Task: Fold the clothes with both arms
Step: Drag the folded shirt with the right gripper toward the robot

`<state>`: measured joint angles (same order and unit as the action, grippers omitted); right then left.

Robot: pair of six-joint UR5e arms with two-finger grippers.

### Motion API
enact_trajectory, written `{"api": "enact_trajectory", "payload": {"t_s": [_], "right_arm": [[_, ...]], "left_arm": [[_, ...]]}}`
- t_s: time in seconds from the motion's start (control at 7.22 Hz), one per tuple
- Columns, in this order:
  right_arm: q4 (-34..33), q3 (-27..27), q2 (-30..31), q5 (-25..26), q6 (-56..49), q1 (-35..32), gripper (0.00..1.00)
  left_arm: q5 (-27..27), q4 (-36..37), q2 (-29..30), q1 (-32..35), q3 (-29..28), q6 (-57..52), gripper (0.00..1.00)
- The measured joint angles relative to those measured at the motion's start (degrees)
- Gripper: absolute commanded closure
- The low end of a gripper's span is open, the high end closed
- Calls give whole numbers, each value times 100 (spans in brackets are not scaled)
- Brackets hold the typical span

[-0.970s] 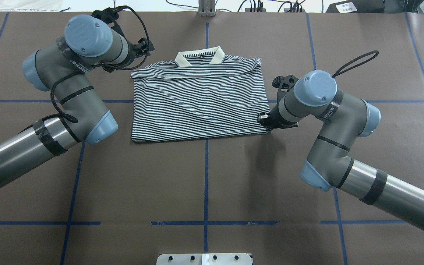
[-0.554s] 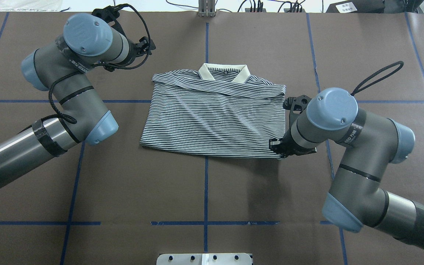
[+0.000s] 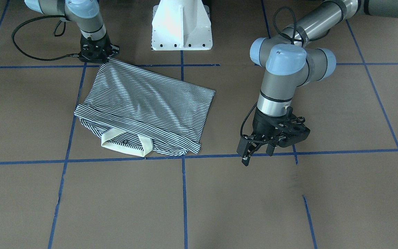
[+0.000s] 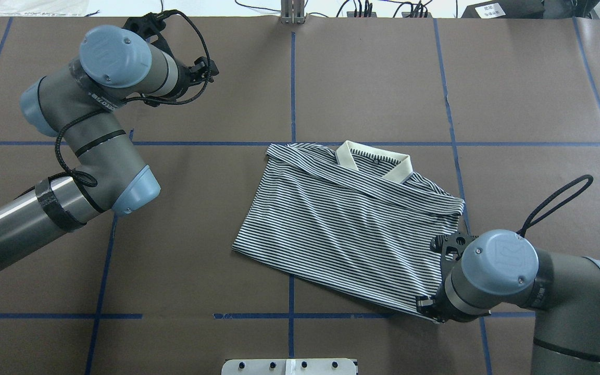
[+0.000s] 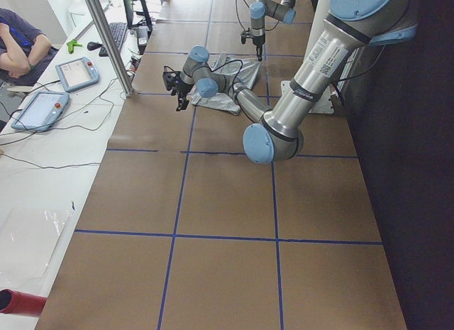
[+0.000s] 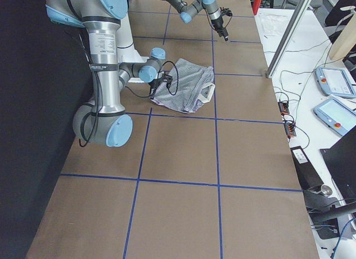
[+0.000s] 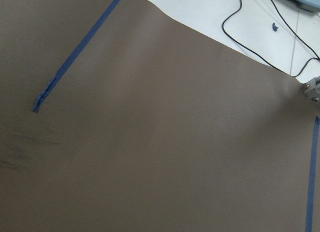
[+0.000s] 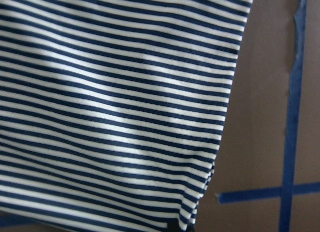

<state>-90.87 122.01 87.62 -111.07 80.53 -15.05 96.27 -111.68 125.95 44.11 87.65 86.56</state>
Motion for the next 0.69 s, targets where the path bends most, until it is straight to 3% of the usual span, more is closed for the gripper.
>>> {"api": "enact_trajectory", "payload": {"t_s": [0.14, 0.28, 0.69], "right_arm": [[-6, 67, 182, -50, 118, 255, 100], [-9, 101, 273, -141, 168, 398, 1], [10, 294, 267, -359, 606, 446, 0]], "left_arm": [[-2, 46, -37, -37, 89, 1, 0], [-3, 71, -55, -57, 146, 1, 0], [23, 90, -68, -96, 186, -3, 0]]}}
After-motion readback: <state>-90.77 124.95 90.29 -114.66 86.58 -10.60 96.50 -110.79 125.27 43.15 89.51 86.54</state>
